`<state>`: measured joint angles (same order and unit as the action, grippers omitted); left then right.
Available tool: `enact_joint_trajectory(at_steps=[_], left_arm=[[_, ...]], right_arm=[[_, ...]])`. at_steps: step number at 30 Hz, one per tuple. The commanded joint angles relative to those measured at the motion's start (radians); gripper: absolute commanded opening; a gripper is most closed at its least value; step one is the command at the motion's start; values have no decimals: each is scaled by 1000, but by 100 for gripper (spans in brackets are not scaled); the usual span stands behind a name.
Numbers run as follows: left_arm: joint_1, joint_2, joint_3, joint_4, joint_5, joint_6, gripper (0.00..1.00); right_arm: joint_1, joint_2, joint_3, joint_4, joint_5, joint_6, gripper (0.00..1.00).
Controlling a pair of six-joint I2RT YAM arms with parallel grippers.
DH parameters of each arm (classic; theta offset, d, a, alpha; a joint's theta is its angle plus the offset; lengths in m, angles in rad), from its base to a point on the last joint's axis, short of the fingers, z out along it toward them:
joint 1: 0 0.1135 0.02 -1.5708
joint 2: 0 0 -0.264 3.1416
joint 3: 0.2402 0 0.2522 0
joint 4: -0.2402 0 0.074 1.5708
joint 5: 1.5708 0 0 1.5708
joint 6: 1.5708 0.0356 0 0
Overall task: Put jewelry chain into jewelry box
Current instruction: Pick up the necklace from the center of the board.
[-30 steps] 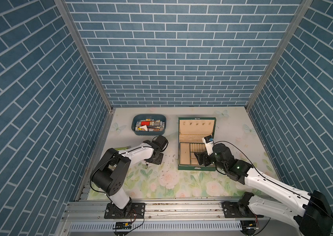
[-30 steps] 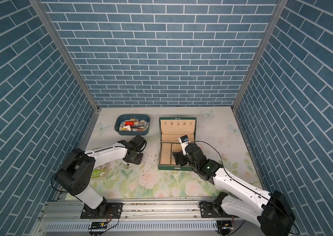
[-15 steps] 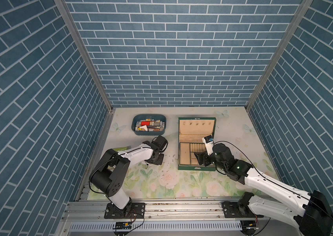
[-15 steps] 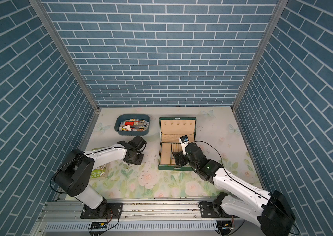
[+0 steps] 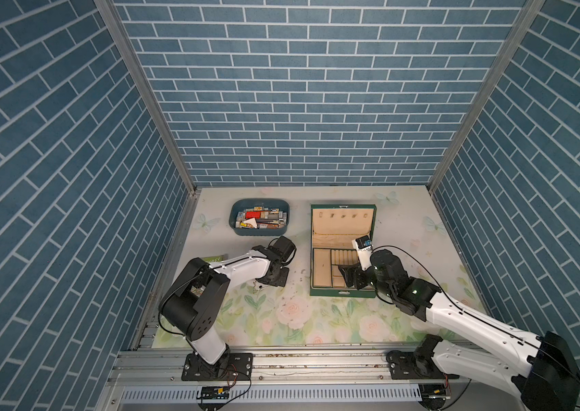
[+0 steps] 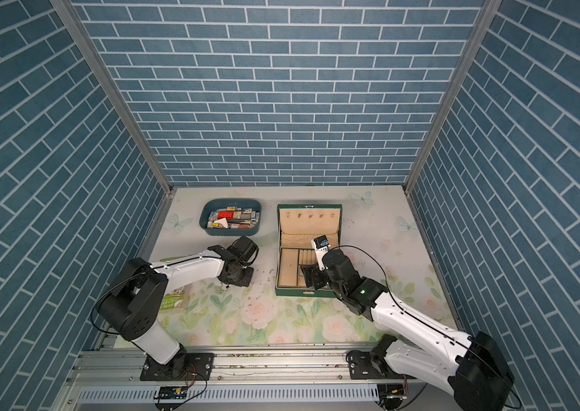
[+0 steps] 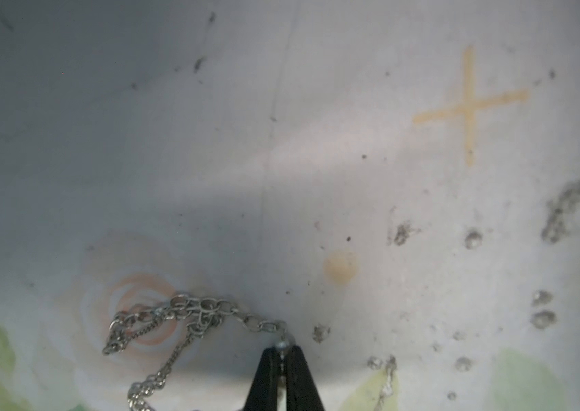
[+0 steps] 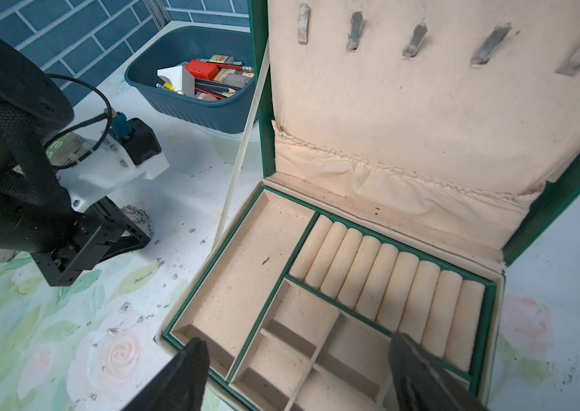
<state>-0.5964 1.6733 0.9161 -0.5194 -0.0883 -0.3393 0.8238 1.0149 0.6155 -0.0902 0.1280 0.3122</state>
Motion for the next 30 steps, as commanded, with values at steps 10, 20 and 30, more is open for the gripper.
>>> enact_joint_trajectory(at_steps=[10, 20, 30], left_arm=[[4, -85, -17, -23, 18, -36, 0], [1, -247, 106, -91, 6, -43, 0], [-32, -431, 255, -64, 46, -4, 0]], right_arm=[[3, -34, 17, 1, 18, -24, 84], [4, -53, 12, 38, 10, -24, 84], [4, -143, -83, 304, -132, -61, 84]])
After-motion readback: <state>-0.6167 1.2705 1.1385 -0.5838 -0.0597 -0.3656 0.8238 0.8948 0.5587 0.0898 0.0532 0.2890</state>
